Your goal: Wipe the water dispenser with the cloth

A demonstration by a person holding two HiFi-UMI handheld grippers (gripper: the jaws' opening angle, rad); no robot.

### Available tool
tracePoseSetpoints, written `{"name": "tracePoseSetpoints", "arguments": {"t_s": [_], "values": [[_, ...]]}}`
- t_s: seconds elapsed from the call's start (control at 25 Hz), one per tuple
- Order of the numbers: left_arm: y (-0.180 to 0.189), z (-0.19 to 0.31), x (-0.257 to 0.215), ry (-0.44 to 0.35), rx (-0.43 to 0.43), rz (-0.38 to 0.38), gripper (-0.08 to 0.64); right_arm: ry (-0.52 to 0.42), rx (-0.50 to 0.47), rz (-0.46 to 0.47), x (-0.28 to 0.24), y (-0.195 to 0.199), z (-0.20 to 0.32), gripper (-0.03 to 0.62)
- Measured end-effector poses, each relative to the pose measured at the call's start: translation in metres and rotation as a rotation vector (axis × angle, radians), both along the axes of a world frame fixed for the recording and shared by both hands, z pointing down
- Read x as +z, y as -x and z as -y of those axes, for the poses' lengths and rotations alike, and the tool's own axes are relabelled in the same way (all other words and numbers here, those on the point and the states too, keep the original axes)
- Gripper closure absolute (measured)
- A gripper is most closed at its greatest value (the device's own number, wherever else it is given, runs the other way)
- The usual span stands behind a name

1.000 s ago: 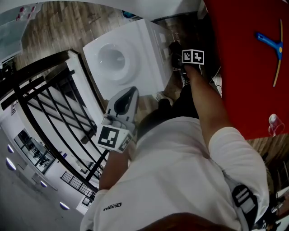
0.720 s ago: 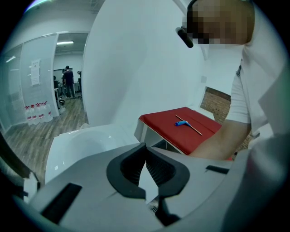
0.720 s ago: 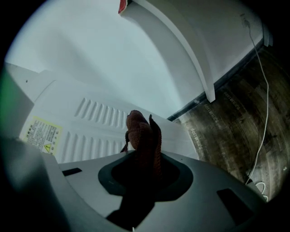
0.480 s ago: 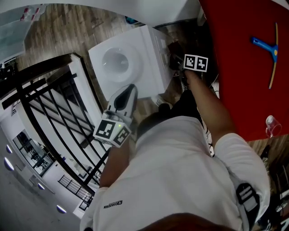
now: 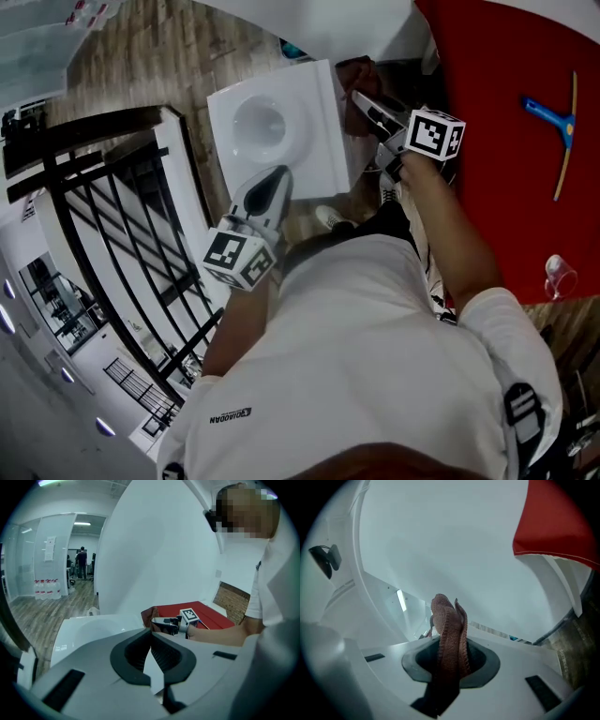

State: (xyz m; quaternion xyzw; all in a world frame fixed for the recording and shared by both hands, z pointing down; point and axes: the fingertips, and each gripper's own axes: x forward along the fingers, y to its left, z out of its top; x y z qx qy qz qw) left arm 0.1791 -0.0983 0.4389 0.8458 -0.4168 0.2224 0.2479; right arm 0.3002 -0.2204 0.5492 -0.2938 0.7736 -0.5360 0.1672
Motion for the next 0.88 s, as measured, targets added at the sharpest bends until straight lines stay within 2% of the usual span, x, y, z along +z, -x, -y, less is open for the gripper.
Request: {"name": "tracePoseSetpoints", "arguments": {"t_s": [0.16, 0.44, 0.88], "values": [[0.003, 0.001, 0.004, -0.013, 0.007, 0.048, 0.563, -0.047, -0.016, 0.000, -0.020, 0.004, 0.009, 0.506], [-0.006, -0.008, -0.002, -0.032, 0.007, 0.024, 0.563, 0.000, -0.011, 0.002, -0.007, 0.008, 0.013, 0.506], [0.010, -0.004, 0.006, -0.011, -0.026, 0.032, 0.563, 0.128, -0.024, -0.154, 0.117, 0.008, 0.041, 0.506]]}}
